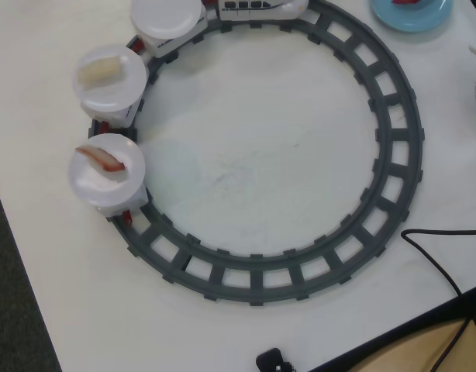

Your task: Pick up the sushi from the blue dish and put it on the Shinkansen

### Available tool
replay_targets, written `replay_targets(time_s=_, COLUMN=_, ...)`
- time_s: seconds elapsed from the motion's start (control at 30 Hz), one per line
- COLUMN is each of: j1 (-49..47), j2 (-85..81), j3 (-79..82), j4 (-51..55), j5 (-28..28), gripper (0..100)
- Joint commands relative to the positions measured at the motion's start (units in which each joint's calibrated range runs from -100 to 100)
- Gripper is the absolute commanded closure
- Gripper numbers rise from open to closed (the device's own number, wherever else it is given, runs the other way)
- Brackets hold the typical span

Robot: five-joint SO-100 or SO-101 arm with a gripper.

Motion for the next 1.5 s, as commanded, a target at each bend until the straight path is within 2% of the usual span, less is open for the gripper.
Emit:
replay_targets(time_s=0.0, j1=0.21, j2=-0.44, j3=-0.35, j4=0.25, j5=-0.18, gripper=75)
replay_targets(time_s=0.57, j1=-0.23, j2=0.4, j3=-0.62, j4=-0.52, j5=0.24, gripper=75)
replay_targets(time_s=0.73, j1=0.3, j2=4.49, j3=-8.16, j4=-4.71, j5=-0.23, gripper=74)
replay_targets(time_s=0.87, j1=-0.49, j2=20.11, j3=-20.55, j4=-10.79, j5=-0.65, gripper=74)
replay_targets(time_s=1.13, j1=4.7, j2=64.03, j3=-49.46, j4=-16.95, j5=-14.33, gripper=75)
replay_targets(time_s=1.2, j1=4.96, j2=72.63, j3=-56.73, j4=-16.7, j5=-14.44, gripper=74)
replay_targets(time_s=1.33, j1=4.52, j2=85.16, j3=-70.28, j4=-9.68, j5=-13.13, gripper=73)
replay_targets(time_s=1.47, j1=4.35, j2=94.93, j3=-82.58, j4=-0.35, j5=-13.08, gripper=63)
